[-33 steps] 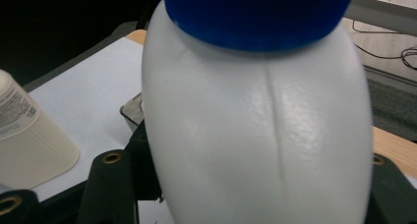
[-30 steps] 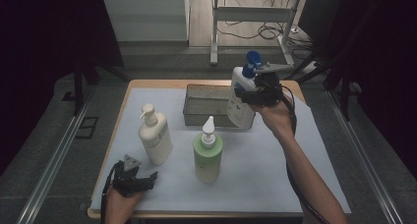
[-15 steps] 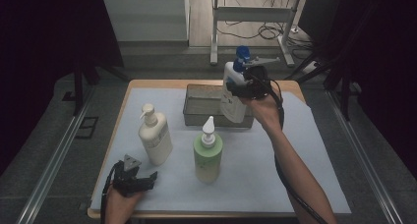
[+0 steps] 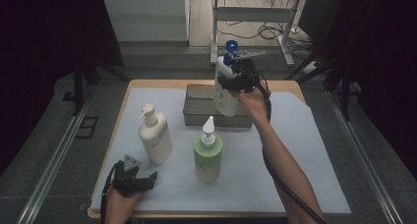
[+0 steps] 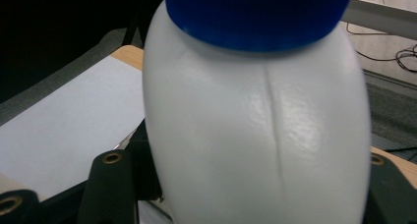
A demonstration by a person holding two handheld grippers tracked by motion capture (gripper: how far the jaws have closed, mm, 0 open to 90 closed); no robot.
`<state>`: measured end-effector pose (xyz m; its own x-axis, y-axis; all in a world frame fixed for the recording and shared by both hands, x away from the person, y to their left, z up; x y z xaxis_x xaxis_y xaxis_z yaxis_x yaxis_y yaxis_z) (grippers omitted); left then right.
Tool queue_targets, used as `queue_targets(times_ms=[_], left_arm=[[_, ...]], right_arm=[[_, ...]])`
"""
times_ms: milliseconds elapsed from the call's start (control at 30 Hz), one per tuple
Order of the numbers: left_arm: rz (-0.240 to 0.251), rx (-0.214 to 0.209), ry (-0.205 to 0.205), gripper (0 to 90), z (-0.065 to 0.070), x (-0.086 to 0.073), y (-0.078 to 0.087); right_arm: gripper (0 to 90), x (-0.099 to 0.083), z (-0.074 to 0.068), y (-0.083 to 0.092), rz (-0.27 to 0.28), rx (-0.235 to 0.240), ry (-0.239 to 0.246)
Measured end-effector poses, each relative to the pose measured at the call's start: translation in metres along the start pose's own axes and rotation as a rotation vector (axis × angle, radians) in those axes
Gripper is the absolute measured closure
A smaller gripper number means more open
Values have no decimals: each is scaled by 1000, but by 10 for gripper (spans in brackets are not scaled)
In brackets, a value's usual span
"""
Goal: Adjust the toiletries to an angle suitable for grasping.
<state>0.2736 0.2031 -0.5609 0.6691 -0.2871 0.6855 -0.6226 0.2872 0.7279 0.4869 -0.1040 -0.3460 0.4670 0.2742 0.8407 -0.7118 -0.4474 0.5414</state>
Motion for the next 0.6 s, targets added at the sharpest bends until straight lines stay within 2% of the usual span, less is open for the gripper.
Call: queue_targets(times_ms=[367,600], left_arm=[[-2,-2,0,124,0,0,0],[-3,-2,0,123,0,0,0]], right_arm=[[399,7,-1,-24,-3,-27,-14],[399,3,-3,-38,-5,-41,-1]])
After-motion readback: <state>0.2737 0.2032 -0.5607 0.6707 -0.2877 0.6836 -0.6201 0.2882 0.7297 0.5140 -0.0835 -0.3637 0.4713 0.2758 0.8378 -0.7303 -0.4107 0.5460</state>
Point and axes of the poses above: each handheld gripper's, and its own axes: y roughly backward along the jaws, x roughly out of its top, z roughly to its right, the point moved 5 cm from there along -y, roughly forward along the jaws, and after that the axes turned 1 degree about -y, right-handed, at the moved point
